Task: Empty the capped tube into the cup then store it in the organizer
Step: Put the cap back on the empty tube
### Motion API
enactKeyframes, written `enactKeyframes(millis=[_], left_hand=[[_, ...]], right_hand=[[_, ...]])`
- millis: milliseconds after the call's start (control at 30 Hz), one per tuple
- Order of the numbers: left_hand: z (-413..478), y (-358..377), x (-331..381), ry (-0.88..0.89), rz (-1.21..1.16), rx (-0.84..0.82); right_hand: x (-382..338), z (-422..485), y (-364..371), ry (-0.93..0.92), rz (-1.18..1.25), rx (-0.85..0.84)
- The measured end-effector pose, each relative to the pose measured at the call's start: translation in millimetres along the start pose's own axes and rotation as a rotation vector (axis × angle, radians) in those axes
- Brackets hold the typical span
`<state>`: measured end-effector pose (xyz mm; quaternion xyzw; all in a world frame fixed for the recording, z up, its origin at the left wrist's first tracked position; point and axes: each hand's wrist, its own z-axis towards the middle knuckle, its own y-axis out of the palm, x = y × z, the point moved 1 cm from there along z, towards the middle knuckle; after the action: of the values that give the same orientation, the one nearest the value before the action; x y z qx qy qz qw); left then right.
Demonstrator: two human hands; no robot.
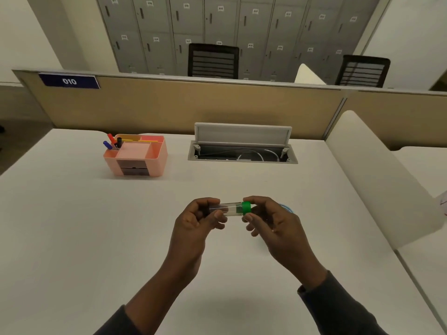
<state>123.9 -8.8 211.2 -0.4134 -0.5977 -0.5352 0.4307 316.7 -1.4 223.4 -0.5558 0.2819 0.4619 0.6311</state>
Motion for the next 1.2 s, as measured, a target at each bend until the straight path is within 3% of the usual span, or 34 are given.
enactKeyframes(millis=[433, 733, 1000, 1200], left_hand=[[-21, -9, 29, 0.126, 0.102, -0.003], [-27, -19, 41, 0.192, 0.325, -0.132], [-35, -19, 45, 0.221, 0.355, -0.141], [-45, -5, 48, 0.225, 0.347, -0.136]], right_hand=[[-34, 4, 9, -0.118, -0.053, -0.070], [-53, 7, 0, -0.117, -0.002, -0.193], [-64, 9, 2, -0.078, 0.015, -0.261], [-72, 13, 14, 0.016, 0.204, -0.057]])
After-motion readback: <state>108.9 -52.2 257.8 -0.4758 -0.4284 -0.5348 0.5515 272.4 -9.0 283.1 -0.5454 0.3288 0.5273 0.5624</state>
